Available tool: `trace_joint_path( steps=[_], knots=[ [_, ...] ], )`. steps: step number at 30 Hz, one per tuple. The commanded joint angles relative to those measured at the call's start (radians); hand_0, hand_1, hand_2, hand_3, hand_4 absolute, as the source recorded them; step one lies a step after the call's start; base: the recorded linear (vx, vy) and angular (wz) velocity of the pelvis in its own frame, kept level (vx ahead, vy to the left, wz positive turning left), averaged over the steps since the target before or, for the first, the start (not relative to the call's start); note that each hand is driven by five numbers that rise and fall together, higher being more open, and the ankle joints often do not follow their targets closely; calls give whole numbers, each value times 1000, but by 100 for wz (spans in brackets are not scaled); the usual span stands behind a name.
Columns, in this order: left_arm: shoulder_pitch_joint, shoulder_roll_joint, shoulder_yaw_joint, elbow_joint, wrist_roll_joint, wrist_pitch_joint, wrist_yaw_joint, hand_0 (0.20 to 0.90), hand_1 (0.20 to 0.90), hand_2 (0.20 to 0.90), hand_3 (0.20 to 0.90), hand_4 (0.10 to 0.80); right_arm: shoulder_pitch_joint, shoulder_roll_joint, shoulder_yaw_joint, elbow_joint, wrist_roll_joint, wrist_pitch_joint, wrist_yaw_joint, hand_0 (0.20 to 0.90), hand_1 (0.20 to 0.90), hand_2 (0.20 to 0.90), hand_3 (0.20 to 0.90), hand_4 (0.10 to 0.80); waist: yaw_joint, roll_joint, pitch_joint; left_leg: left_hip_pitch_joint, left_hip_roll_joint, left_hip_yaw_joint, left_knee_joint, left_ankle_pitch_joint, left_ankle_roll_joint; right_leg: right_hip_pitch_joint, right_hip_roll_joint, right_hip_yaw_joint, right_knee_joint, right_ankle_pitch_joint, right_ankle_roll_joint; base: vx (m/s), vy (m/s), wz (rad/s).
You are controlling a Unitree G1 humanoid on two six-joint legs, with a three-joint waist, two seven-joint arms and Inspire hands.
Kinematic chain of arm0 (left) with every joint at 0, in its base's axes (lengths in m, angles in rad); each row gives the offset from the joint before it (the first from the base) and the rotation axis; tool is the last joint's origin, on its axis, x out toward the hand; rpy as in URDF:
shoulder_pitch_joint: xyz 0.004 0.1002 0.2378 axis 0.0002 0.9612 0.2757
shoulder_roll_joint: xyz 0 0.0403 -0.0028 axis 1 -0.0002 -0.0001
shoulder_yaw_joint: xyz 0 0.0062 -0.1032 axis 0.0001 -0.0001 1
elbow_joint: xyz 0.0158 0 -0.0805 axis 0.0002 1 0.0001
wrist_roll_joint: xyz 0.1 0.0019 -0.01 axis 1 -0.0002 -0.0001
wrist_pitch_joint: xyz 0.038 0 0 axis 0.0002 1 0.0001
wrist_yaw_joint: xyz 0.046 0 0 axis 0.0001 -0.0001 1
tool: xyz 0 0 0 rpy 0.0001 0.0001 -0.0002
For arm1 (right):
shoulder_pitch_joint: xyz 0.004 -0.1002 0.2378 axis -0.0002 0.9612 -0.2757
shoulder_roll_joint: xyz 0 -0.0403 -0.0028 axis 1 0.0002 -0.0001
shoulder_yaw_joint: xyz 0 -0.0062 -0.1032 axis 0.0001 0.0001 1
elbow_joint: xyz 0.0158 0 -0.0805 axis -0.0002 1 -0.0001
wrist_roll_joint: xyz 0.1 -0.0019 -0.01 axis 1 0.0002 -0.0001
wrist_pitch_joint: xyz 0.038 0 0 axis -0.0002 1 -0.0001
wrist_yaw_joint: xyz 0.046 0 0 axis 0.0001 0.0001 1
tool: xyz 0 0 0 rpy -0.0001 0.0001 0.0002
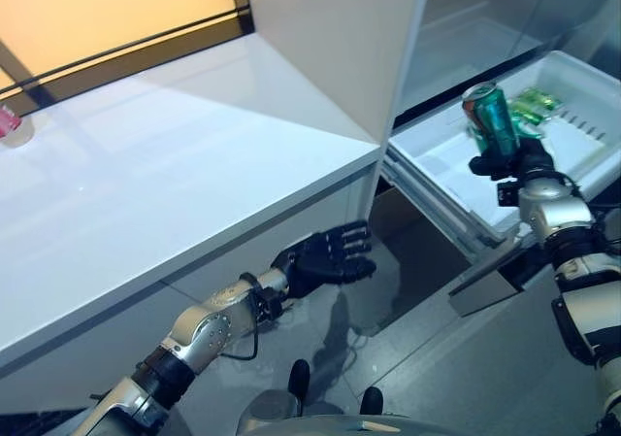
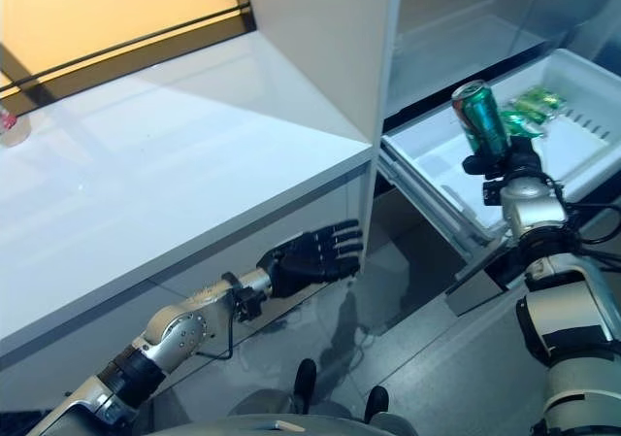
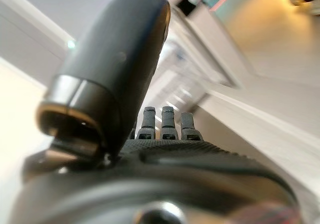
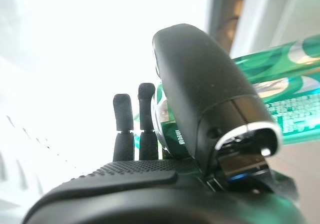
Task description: Put drinks into fridge and close the fridge
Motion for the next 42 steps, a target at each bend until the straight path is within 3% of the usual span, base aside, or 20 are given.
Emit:
trace_joint_path(
  steps=[1,6,10,18,26,32,40,41,42],
  knots=[
    [-5,9,-52,-34,108,-141,-103,900,900,900,900,800,-250,-134,103,-19,-97,-32,108,300,300,300,200,100,17,-68,-20,0,-41,31,43,-99,51,-51,-19,22,96,-6,10,64,-46,7],
    [5,21,-108,150,278,-270,-83,900,900,900,900,800,-248,-132,158,119,-273,43,256,300,300,300,200,100,26,-72,10,-9,-38,24,50,-99,55,-62,-19,21,115,-11,7,32,-47,12],
    [-4,7,-85,325,370,-344,-41,900,900,900,900,800,-245,-122,176,173,-348,99,345,300,300,300,200,100,32,-76,43,-30,-37,20,65,-98,54,-82,-18,26,130,-12,5,-8,-47,4],
    [-7,-17,39,528,425,-386,46,900,900,900,900,800,-221,-119,168,192,-413,153,399,300,300,300,200,100,43,-75,104,-79,-37,3,86,-95,54,-130,-13,38,151,-8,1,-48,-40,-1],
    [16,-14,130,645,506,-390,45,900,900,900,900,800,-214,-130,182,230,-498,180,521,300,300,300,200,100,67,-74,141,-121,-41,-11,101,-89,49,-160,-11,24,157,-6,-5,-43,-31,2],
    [9,-31,139,705,542,-403,47,900,900,900,900,800,-233,-113,199,249,-523,198,567,300,300,300,200,100,80,-66,156,-142,-46,-28,114,-85,46,-173,-16,13,170,-13,-10,-19,-28,4],
    [7,-51,129,721,519,-428,44,900,900,900,900,800,-255,-80,187,248,-469,184,477,300,300,300,200,100,92,-18,191,-187,-60,-50,148,-81,43,-206,-35,-8,199,-23,-14,-42,-1,12],
    [8,-53,129,727,520,-432,46,900,900,900,900,800,-257,-76,186,248,-458,183,469,559,559,559,502,402,90,-14,194,-191,-61,-49,152,-82,43,-210,-36,-9,203,-24,-14,-60,9,9],
    [11,-54,131,734,520,-437,50,900,900,900,900,800,-261,-67,183,250,-430,186,451,900,900,900,900,800,89,-7,198,-198,-62,-47,156,-81,42,-217,-37,-10,205,-24,-15,-69,12,5]
  ],
)
